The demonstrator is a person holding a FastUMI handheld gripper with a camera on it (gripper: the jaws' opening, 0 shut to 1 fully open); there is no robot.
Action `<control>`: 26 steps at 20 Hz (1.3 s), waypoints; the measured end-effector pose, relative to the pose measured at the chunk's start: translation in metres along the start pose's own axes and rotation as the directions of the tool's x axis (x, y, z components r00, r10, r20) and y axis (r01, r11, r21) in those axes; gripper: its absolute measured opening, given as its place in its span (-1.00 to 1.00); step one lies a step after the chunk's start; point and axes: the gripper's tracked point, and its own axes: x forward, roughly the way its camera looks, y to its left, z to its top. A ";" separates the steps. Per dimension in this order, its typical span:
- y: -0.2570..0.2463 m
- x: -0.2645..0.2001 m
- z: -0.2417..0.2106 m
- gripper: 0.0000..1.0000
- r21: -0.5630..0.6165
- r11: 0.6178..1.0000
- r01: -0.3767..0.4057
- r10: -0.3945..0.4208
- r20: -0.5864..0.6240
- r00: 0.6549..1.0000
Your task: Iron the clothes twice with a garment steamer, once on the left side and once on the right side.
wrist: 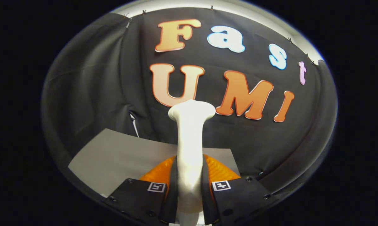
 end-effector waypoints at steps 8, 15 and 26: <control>-0.008 -0.168 0.008 -0.21 0.067 0.979 -0.194 0.171 0.263 0.950; -0.103 -0.288 -0.010 -0.21 0.078 0.987 -0.140 0.099 0.393 0.914; -0.289 -0.347 -0.087 -0.21 0.153 0.979 0.130 -0.181 0.381 0.907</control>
